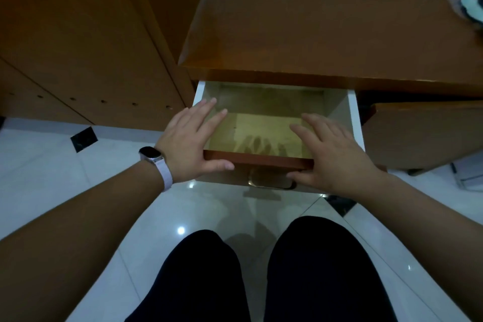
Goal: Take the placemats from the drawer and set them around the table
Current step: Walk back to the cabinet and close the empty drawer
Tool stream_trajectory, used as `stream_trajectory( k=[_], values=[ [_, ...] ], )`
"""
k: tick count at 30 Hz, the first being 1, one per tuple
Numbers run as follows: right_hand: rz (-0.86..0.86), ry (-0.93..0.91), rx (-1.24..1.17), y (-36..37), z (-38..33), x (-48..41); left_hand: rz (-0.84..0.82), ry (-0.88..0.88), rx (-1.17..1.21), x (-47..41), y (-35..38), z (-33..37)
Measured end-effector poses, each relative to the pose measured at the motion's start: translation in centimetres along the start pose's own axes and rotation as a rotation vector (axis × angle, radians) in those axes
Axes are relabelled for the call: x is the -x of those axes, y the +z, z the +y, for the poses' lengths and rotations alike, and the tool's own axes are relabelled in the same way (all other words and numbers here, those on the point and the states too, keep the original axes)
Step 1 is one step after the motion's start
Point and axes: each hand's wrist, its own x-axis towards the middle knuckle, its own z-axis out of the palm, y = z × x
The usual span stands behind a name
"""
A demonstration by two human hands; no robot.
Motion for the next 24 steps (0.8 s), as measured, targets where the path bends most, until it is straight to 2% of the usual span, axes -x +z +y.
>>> stream_trajectory(
  k=[10,17,24],
  values=[
    [0.012,0.125,0.082,-1.1,2.3,-3.4,-0.106,-0.075,-0.171,-4.3,-1.4,-0.8],
    [0.021,0.09,0.11,-1.5,3.6,-4.9,-0.148,0.036,-0.286,-7.1,-1.5,-1.4],
    [0.059,0.08,0.151,-1.1,4.0,-5.3,-0.131,0.02,-0.292,-7.3,-1.3,-1.7]
  ],
)
